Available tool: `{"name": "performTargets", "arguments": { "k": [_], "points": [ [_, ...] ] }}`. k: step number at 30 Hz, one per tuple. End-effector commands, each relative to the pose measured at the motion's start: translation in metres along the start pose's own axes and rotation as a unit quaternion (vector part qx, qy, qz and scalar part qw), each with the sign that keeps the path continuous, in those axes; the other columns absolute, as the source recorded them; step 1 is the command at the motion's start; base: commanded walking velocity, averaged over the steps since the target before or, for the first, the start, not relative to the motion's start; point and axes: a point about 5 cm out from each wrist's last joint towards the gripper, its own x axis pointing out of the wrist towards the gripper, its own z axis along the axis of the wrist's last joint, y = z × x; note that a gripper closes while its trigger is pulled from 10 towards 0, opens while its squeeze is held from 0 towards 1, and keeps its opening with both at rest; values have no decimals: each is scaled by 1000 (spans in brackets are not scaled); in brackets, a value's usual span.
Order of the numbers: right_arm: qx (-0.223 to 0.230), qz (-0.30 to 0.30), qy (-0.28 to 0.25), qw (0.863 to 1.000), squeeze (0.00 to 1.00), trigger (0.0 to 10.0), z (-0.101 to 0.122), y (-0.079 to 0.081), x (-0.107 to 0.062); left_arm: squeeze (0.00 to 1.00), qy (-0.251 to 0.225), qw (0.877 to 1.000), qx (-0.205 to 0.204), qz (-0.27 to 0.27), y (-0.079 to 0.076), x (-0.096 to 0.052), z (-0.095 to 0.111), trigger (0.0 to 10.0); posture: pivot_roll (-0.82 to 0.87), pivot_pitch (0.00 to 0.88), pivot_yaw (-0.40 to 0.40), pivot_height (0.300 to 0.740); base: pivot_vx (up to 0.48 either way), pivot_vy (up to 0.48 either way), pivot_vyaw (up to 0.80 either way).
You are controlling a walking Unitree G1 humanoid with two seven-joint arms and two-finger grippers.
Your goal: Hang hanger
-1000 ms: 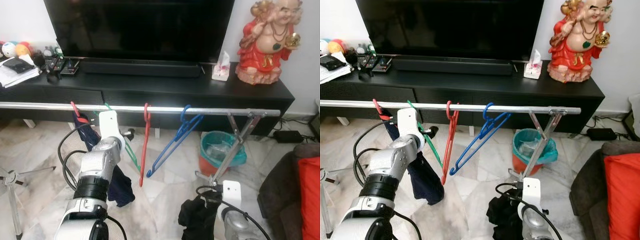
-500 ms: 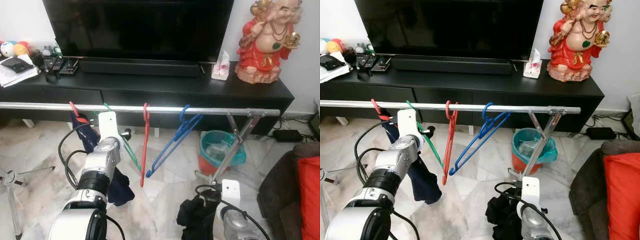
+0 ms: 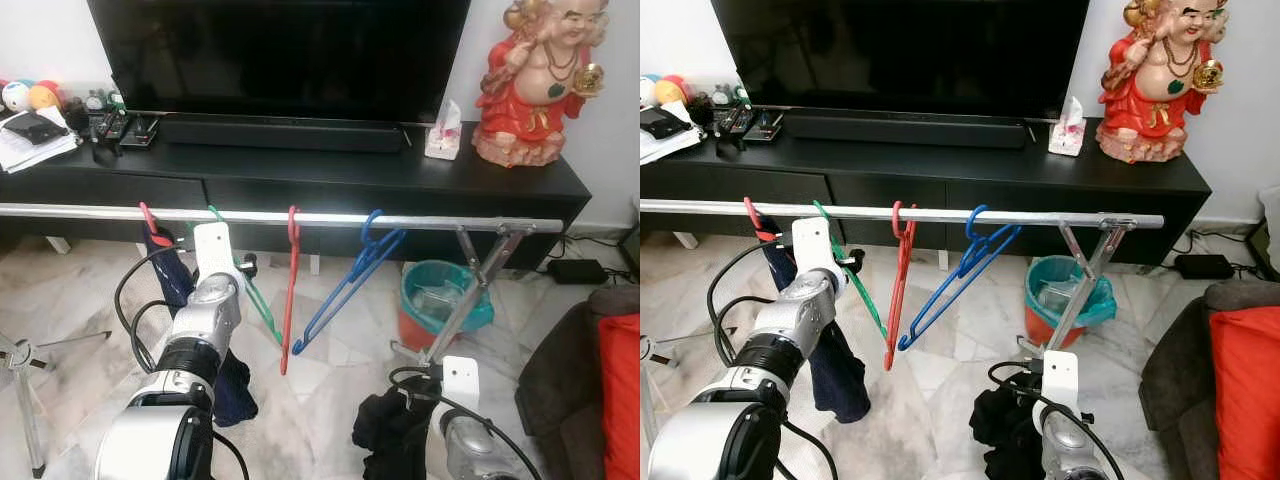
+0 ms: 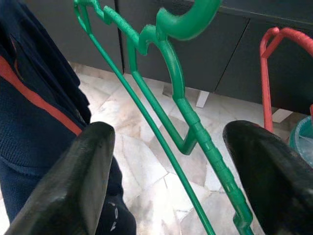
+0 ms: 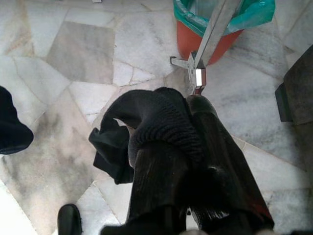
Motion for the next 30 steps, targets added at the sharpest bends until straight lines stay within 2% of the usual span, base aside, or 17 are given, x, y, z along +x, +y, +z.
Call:
{"name": "performTargets", "arguments": {
  "k": [1, 30],
  "points": [
    [-1, 0, -5, 1000, 0, 10000, 4, -1, 1, 0, -10, 1000, -2, 0, -2, 2, 7, 0, 92, 0, -25, 740, 0, 0, 0],
    [-1, 1, -7, 1000, 0, 10000, 5, 1, 1, 0, -15, 1000, -5, 0, -2, 3, 8, 0, 91, 0, -26, 740, 0, 0, 0]
  ]
}}
